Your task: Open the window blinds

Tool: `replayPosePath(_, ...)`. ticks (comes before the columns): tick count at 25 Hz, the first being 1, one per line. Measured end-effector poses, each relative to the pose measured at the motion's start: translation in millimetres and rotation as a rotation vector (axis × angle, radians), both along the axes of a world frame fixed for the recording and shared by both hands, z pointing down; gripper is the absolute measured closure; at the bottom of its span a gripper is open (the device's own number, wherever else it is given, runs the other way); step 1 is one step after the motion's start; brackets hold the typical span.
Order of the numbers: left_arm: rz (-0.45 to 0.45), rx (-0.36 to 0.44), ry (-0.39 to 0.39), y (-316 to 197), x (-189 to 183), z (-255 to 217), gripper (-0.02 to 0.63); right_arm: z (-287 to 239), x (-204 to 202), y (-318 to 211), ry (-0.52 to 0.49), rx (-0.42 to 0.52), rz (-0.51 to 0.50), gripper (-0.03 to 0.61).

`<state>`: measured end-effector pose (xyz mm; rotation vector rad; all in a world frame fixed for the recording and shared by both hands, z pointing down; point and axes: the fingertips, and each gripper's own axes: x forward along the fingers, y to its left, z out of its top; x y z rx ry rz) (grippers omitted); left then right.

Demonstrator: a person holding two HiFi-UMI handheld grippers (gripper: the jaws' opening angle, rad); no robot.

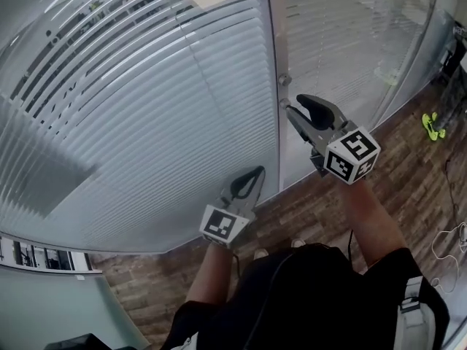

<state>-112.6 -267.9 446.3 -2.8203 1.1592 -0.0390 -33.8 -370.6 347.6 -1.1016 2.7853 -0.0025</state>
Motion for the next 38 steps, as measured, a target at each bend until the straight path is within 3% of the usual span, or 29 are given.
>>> replayPosePath(3,0.015,-0.008,0.014,2.0,7.4,-6.6,0.609,-2.7,5.4,37.8,0.039,0.084,-0.069,0.472)
replayPosePath(5,0.03,-0.008,0.03,4.7,18.2,-19.1,0.609,-1.9,14.4,60.0,0.075,0.141,-0.114,0.541)
replayPosePath(7,0.051,-0.008,0.037,7.1,29.7,-35.1,0.609,-0.4,25.8,75.3,0.078,0.155,-0.143,0.572)
replayPosePath(17,0.122,-0.019,0.066,12.3,56.6,-45.9,0.609,39.4,52.6,131.7,0.097,0.078,-0.167,0.574)
replayPosePath(29,0.138,0.007,0.019,12.1,79.3,-50.9,0.609,47.1,84.0,121.9,0.115,0.054,-0.13,0.574)
replayPosePath(38,0.118,0.008,0.016,12.8,72.3,-49.8,0.609,47.7,68.9,118.8,0.122,0.06,-0.152,0.574)
